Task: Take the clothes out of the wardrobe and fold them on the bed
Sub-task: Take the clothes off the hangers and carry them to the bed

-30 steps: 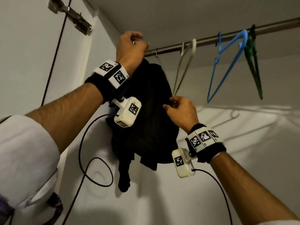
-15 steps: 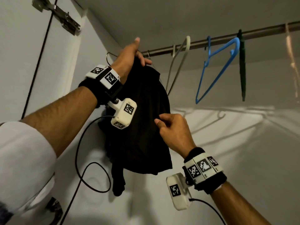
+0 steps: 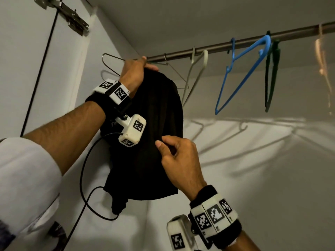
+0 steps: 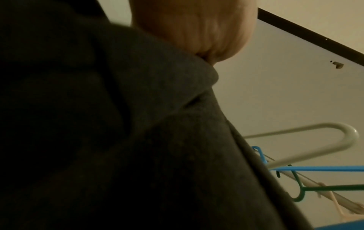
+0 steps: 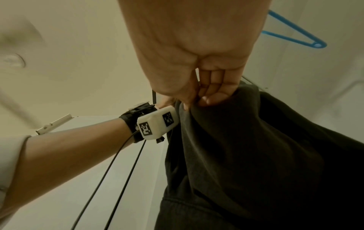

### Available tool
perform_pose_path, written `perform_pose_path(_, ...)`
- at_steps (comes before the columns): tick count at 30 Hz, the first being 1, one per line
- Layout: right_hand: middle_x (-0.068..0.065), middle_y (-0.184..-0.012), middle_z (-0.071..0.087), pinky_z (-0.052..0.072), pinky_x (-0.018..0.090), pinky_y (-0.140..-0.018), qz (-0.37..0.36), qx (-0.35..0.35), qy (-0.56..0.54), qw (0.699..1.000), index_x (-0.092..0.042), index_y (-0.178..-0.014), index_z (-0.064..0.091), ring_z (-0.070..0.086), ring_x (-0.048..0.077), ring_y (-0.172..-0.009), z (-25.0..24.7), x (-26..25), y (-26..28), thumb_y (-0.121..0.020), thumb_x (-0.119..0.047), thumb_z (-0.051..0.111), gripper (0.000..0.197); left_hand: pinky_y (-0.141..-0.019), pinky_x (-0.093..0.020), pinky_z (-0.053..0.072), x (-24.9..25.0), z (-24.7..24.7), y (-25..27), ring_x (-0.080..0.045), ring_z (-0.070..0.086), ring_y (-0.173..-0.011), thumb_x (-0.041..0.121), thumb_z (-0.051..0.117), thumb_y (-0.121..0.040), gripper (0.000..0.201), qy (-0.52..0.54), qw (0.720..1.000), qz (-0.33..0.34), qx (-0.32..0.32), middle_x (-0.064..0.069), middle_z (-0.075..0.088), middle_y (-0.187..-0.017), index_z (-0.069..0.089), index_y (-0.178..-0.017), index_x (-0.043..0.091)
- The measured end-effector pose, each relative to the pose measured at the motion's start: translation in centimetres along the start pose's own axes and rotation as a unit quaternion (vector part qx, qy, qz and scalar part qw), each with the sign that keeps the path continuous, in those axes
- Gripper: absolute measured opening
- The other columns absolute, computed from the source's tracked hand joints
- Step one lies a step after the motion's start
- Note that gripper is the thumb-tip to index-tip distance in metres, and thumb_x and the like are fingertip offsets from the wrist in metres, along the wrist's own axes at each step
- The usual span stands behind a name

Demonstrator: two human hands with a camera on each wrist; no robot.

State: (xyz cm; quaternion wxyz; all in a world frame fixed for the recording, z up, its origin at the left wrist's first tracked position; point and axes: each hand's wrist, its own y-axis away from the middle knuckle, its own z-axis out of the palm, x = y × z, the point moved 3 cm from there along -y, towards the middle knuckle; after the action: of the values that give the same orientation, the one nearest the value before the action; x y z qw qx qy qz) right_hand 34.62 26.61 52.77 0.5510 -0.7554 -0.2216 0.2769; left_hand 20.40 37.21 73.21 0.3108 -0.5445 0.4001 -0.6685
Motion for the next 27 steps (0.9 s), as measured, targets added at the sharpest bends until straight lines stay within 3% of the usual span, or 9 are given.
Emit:
perform_pose_path(4,-0.004,-0.056,0.046,0.040,0.036,-0.057,0.028,0.003,-0.050,0.998,-0.015,-0.060,0.049,0.047,0.013,-0.055,-1.0,-0.1,-0.7,-0.104,-0.032,0.060,0.048,-0.108,-0.035,0.047,-0.1,-1.2,-0.3,-0.020,0.071,-0.104,0.038,0.038,-0.105,0.058,-0.019,0.999,-0.026,-0.003,0.000,0.079,-0.093,0.082,-0.072,0.021)
perform_pose_path(7,0.000,-0.081,0.069,0.054,0.036,-0.077,0.078,0.050,-0.082,0.992,-0.012,-0.078,0.073,0.066,0.013,-0.079,-2.5,0.4,-2.6,-0.103,-0.046,0.055,0.046,-0.106,-0.034,0.050,-0.3,-2.9,-0.9,-0.021,0.071,-0.097,0.039,0.041,-0.104,0.054,-0.009,0.999,-0.052,0.009,-0.003,0.079,-0.091,0.083,-0.079,0.016)
perform_pose_path(10,0.009,-0.097,0.073,0.053,0.038,-0.090,0.128,0.076,-0.085,0.985,-0.010,-0.098,0.075,0.067,0.020,-0.093,-3.1,1.2,-5.4,-0.104,-0.046,0.053,0.043,-0.086,-0.027,0.057,-0.5,-3.5,-1.3,-0.015,0.070,-0.075,0.033,0.040,-0.107,0.048,0.032,0.997,-0.071,-0.004,-0.006,0.076,-0.081,0.077,-0.090,0.007)
perform_pose_path(14,0.000,-0.104,0.074,0.056,0.046,-0.096,0.198,0.037,-0.115,0.973,-0.024,-0.106,0.069,0.069,0.019,-0.099,-1.5,3.3,-9.2,-0.095,-0.057,0.053,0.039,-0.070,-0.024,0.058,-0.1,-4.5,-1.6,-0.015,0.069,-0.067,0.028,0.045,-0.106,0.039,0.060,0.996,-0.072,0.001,-0.009,0.074,-0.081,0.075,-0.093,0.006)
perform_pose_path(17,0.009,-0.107,0.075,0.060,0.053,-0.091,0.244,0.020,-0.160,0.956,-0.021,-0.113,0.066,0.073,0.030,-0.096,-0.3,4.6,-12.2,-0.080,-0.063,0.052,0.055,-0.074,-0.026,0.059,0.0,-5.1,-2.0,-0.018,0.071,-0.075,0.030,0.048,-0.104,0.038,0.067,0.994,-0.081,-0.007,-0.012,0.074,-0.093,0.076,-0.097,0.006)
perform_pose_path(20,0.011,-0.104,0.072,0.061,0.044,-0.083,0.278,0.023,-0.185,0.942,-0.012,-0.121,0.064,0.072,0.031,-0.090,0.5,4.8,-14.7,-0.083,-0.059,0.054,0.062,-0.078,-0.028,0.060,0.3,-5.4,-2.2,-0.020,0.073,-0.082,0.032,0.054,-0.102,0.035,0.065,0.994,-0.081,-0.017,-0.014,0.076,-0.102,0.077,-0.102,0.005)
perform_pose_path(23,0.007,-0.078,0.066,0.060,0.051,-0.089,0.266,0.051,-0.141,0.952,-0.021,-0.079,0.072,0.071,0.038,-0.085,1.7,5.1,-16.2,-0.079,-0.055,0.060,0.037,-0.082,-0.029,0.060,0.5,-5.6,-1.9,-0.019,0.075,-0.084,0.029,0.065,-0.095,0.025,0.046,0.998,-0.050,0.003,-0.009,0.078,-0.096,0.079,-0.097,0.008)
perform_pose_path(25,-0.002,-0.057,0.057,0.059,0.047,-0.079,0.256,0.086,-0.099,0.958,-0.020,-0.046,0.059,0.062,0.033,-0.066,2.2,4.7,-16.1,-0.086,-0.036,0.066,0.043,-0.086,-0.030,0.060,0.4,-5.7,-2.0,-0.019,0.075,-0.085,0.026,0.064,-0.096,0.024,0.039,0.999,-0.034,0.007,-0.010,0.077,-0.095,0.079,-0.097,0.007)
perform_pose_path(27,-0.005,-0.049,0.048,0.047,0.035,-0.063,0.225,0.115,-0.033,0.967,-0.015,-0.046,0.055,0.050,0.021,-0.054,2.5,4.3,-15.4,-0.089,-0.021,0.064,0.045,-0.086,-0.030,0.060,0.1,-5.8,-2.0,-0.020,0.074,-0.083,0.026,0.057,-0.100,0.029,0.044,0.998,-0.037,0.001,-0.013,0.077,-0.094,0.078,-0.096,0.007)
